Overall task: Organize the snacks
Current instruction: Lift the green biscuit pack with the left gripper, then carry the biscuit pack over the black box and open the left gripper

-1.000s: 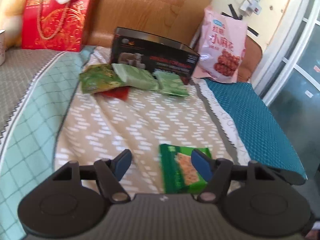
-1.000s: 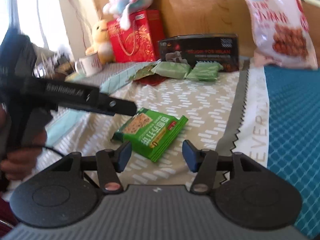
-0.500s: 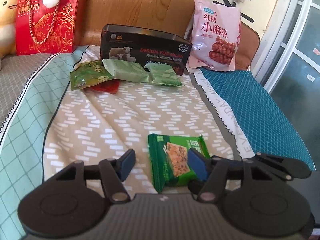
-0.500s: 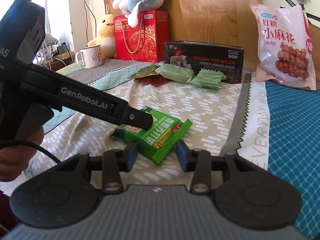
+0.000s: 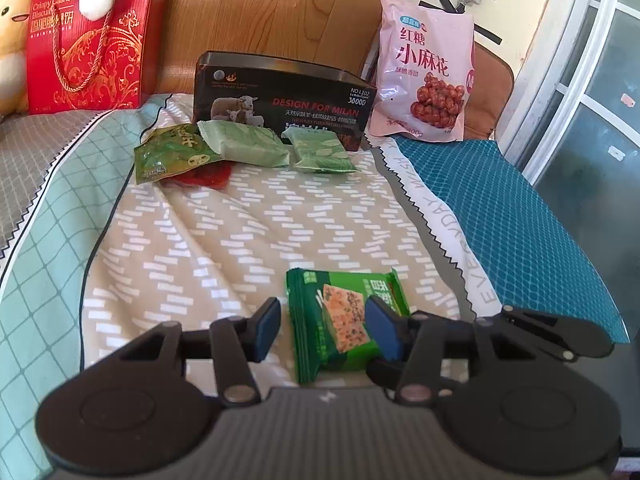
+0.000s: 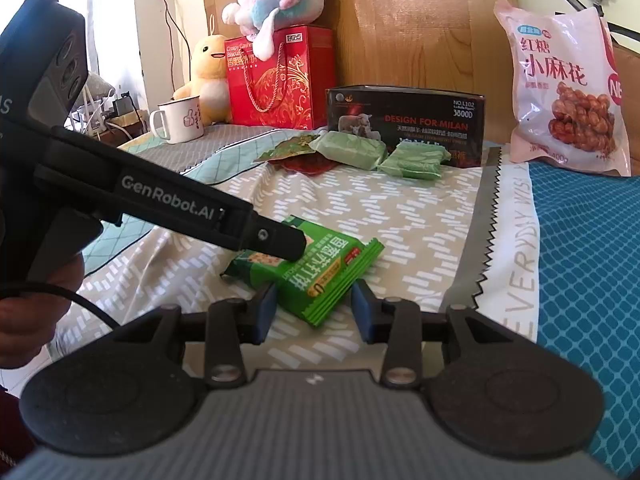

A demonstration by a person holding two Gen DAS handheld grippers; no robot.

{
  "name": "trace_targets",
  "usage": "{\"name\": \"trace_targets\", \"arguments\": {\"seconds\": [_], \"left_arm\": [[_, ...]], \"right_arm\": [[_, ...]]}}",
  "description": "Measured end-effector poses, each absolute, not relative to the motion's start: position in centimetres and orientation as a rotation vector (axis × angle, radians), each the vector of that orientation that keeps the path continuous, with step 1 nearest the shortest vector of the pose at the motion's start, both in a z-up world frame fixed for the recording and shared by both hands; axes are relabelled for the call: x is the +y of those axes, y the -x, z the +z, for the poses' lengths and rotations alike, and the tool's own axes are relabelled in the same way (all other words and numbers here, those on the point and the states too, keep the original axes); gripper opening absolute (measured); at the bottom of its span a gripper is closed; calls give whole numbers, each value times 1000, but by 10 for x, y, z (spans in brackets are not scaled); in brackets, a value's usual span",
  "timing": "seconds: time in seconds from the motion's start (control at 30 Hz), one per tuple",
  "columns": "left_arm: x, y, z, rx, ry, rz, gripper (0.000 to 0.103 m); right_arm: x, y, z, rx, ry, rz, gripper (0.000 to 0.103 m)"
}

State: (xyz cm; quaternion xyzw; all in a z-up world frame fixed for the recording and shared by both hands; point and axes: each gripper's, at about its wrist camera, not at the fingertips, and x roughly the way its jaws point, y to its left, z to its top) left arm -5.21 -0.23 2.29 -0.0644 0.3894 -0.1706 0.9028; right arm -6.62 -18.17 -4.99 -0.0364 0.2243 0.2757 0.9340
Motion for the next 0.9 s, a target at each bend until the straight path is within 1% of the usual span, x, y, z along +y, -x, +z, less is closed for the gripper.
{"name": "trace_targets", "arguments": {"seconds": [0.3,0.37,0.4,0.43,0.47,0.5,0.53,0.57,0.77,0.9], "left_arm": [[2,57,22,789,129,-352,49],[3,57,21,791,135,-364,47],[4,57,21,793,144,-373,43],[5,57,21,795,156,-388,38],[5,56,20,805,176,-409,37],[5,54,20,817,193,-426,35],[5,53,20,816,197,-428,35],[3,52,22,810,189,-429,35],[11,26,50,730,225,-452,35],[11,-15,78,635,211,-439,35]], "right_arm": [[-183,67,-51,448,62,560,45],[-182,67,-51,447,66,559,45],[-181,67,-51,446,73,558,44],[-180,67,-51,445,81,558,43],[-179,68,-50,442,88,559,41],[-178,67,-48,441,93,564,37],[-178,66,-46,445,92,576,30],[-177,63,-43,445,87,576,30],[-174,42,-17,332,115,566,30],[-170,-4,8,257,94,566,30]]}}
